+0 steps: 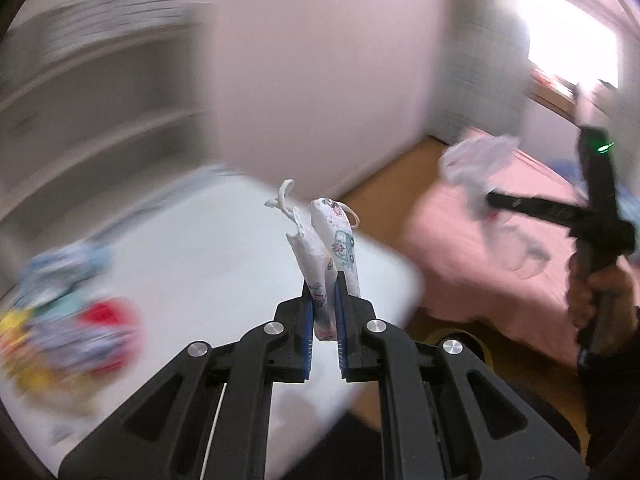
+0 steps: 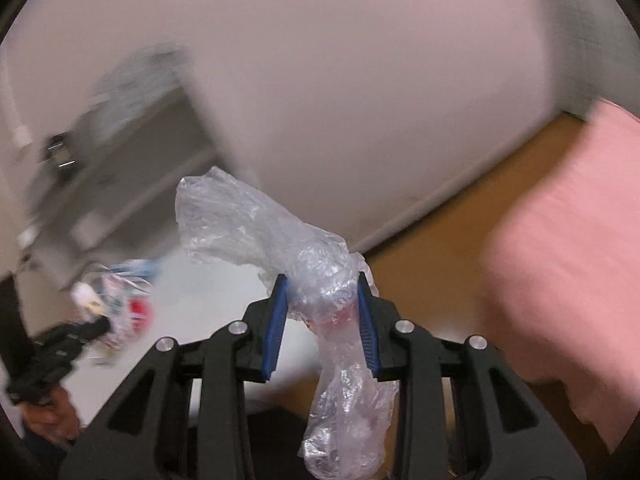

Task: Collect trash
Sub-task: 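Carry both items to the black bin and open both tools to drop them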

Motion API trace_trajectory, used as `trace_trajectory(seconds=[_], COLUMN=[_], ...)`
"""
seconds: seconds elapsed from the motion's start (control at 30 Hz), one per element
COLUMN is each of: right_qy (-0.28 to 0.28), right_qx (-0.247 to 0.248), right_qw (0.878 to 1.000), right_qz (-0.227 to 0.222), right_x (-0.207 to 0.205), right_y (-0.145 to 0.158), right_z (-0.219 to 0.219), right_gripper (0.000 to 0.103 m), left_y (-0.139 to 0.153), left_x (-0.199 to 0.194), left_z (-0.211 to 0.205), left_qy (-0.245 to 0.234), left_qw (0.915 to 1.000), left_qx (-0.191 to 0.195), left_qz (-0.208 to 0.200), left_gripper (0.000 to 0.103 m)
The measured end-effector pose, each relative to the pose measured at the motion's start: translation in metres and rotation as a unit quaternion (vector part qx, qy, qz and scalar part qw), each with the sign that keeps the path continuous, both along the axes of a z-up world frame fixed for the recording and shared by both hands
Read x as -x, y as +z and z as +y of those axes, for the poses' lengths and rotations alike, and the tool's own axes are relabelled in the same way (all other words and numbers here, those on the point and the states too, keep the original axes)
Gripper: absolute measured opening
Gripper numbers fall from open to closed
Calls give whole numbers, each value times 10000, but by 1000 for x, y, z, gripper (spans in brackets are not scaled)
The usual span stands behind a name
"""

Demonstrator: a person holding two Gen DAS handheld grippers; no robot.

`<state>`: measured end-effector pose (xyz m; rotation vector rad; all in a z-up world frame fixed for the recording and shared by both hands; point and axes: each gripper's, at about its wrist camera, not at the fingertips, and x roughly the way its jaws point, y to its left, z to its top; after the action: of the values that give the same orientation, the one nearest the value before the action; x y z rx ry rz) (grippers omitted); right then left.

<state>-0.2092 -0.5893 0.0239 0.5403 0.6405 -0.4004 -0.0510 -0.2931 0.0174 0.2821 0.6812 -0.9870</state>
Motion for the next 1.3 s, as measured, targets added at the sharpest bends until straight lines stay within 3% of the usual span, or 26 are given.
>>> trace_trajectory(seconds=[0.13,0.27,0.33,0.57,0.8,0.93,0.97,1.2,1.23,1.27,1.3], right_qy=[-1085,-1690,-1926,-2333,-2466,-2577,-2580,-2797,-2822,-2854,-2884], right_qx=[-597,-1351,-1768,-2741,-2948,-2923,-2942,-3062,-3034,-2978,-2926], right_qw=[9906,9681,9526,9138,9020,9011,9015,8977,8980,8992,9004], right_qz=[587,1265,1555,1883,1966,1902,1847,1491,1478,1459,1433], right_x=[83,132,150,181,190,196,198,214,215,218,222], right_y=[-82,-170,-217,-313,-341,-341,-341,-325,-323,-316,-310], right_z=[-53,-82,-91,-112,-129,-130,-130,-134,-135,-136,-135], right_gripper=[33,33,33,33,39,67,70,71,71,71,71], left_y=[-48,-112,-150,-242,-295,-312,-310,-320,-320,-321,-319], left_x=[43,76,83,98,113,122,125,144,145,146,148], left_z=[-99,-172,-205,-266,-323,-332,-329,-341,-342,-345,-347], left_qy=[-1226,-2087,-2558,-3020,-3208,-3295,-3318,-3601,-3612,-3624,-3648], left_qw=[9913,9722,9532,9231,9048,8957,8941,8750,8736,8721,8709], left_qx=[-298,-823,-1151,-1992,-2322,-2459,-2476,-2651,-2673,-2702,-2710], left_qz=[388,675,1127,1301,1565,1692,1708,1855,1867,1871,1872], left_gripper=[9,9,9,9,9,9,9,10,12,20,37])
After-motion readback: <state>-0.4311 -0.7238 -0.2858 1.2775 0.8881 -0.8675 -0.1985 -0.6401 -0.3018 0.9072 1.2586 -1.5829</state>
